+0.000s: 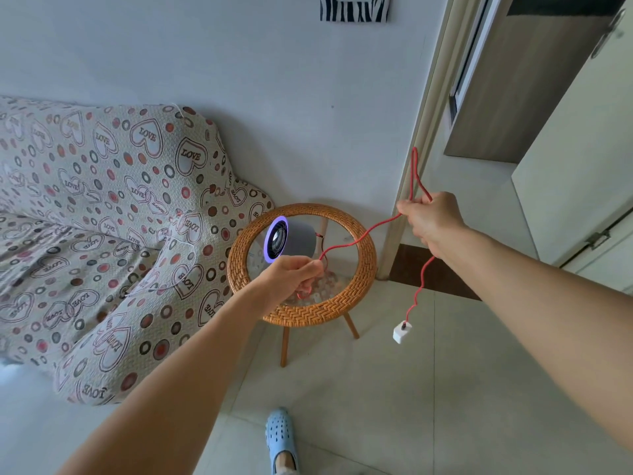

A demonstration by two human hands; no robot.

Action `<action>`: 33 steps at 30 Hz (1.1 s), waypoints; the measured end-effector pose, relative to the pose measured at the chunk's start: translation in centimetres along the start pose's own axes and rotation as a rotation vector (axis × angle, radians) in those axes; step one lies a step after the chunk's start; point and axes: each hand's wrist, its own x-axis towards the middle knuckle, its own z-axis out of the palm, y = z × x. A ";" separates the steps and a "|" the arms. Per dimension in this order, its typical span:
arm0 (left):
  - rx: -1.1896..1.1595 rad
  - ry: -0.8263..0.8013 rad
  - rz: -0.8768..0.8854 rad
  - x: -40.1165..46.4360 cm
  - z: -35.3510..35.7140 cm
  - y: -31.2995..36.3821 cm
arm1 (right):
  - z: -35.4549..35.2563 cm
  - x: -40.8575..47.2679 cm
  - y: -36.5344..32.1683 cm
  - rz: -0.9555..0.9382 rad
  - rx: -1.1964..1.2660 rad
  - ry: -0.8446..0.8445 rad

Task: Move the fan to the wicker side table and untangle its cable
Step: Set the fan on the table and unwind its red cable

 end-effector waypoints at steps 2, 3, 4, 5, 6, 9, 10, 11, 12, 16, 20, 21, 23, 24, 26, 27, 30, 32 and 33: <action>0.051 0.033 -0.016 -0.4 -0.5 -1.3 | -0.1 0.6 0.7 0.038 0.013 0.027; 0.042 0.055 -0.024 -0.6 -0.7 -2.1 | -0.1 0.9 1.0 0.050 0.015 0.035; 0.019 0.071 -0.028 -0.8 -0.8 -2.8 | 0.0 1.1 1.2 0.058 0.014 0.041; -0.007 0.077 -0.031 -0.9 -0.8 -3.4 | 0.1 1.3 1.5 0.064 0.009 0.047; -0.030 0.078 -0.037 -1.0 -0.8 -3.9 | 0.3 1.4 1.7 0.068 0.000 0.056; -0.072 0.108 -0.061 -1.2 -1.1 -5.5 | 1.1 1.9 2.2 0.072 -0.021 0.092; -0.077 0.130 -0.067 -1.2 -1.3 -6.0 | 1.4 2.0 2.4 0.072 -0.026 0.104; -0.082 0.150 -0.074 -1.2 -1.5 -6.4 | 1.7 2.2 2.6 0.073 -0.031 0.113; -0.090 0.171 -0.085 -1.2 -1.6 -6.9 | 2.2 2.3 2.9 0.077 -0.035 0.119; -0.187 0.302 -0.134 -0.6 -2.0 -7.3 | 3.9 2.5 3.8 0.127 -0.036 0.073; -0.324 0.337 -0.187 0.4 -2.5 -6.8 | 4.9 2.3 4.1 0.319 -0.049 -0.142; -0.347 0.334 -0.197 0.6 -2.5 -6.6 | 5.1 2.2 4.1 0.358 -0.059 -0.200; -0.415 0.328 -0.213 1.1 -2.4 -6.2 | 5.8 1.9 3.8 0.410 -0.098 -0.293; -0.455 0.329 -0.219 1.3 -2.2 -6.0 | 6.2 1.7 3.7 0.423 -0.111 -0.318; -0.525 0.336 -0.223 1.7 -1.8 -5.6 | 7.0 1.3 3.4 0.424 -0.131 -0.326; -0.554 0.343 -0.219 1.9 -1.6 -5.5 | 7.4 1.1 3.2 0.423 -0.147 -0.320; -0.642 0.362 -0.212 2.4 -1.3 -5.0 | 8.6 0.4 2.6 0.439 -0.163 -0.343; -0.696 0.361 -0.213 2.7 -1.2 -4.6 | 9.1 0.2 2.4 0.480 -0.142 -0.383; -0.715 0.353 -0.202 2.8 -1.1 -4.3 | 9.3 0.2 2.3 0.506 -0.127 -0.414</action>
